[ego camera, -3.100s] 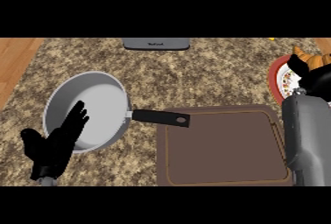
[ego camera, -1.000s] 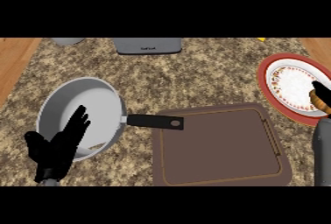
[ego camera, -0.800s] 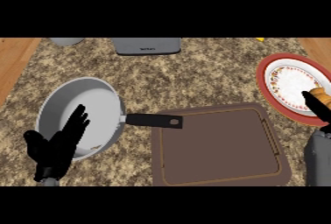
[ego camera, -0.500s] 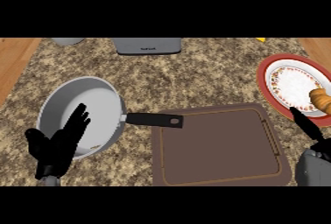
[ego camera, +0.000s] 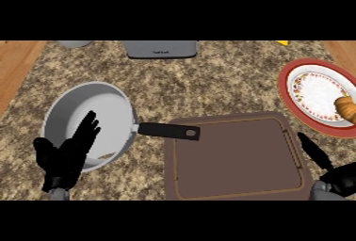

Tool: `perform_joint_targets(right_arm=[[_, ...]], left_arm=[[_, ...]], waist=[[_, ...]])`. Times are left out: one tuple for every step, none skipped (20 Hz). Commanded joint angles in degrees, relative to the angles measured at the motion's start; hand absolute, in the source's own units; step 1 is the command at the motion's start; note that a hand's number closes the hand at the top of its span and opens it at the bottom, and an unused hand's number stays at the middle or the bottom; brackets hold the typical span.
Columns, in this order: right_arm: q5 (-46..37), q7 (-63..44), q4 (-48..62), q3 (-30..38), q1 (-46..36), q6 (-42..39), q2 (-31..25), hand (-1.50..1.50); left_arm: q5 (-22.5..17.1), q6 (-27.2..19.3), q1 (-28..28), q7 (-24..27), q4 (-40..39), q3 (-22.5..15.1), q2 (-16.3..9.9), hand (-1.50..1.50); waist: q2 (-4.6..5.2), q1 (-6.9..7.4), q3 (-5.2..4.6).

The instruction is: Pick the croissant from the tray and place it in the plate

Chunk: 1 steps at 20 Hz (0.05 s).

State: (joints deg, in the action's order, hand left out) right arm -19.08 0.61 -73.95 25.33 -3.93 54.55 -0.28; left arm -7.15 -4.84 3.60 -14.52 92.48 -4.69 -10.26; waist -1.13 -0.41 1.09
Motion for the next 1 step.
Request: perform_joint_targets(right_arm=[[2.4,-0.2,-1.3,-5.7,4.2,4.0,0.3,-1.50]], left_arm=[[-1.4,1.7,-1.4,-0.9,-6.3,-0.1,1.3,0.00]], waist=[[1.13,-0.09,-1.11]])
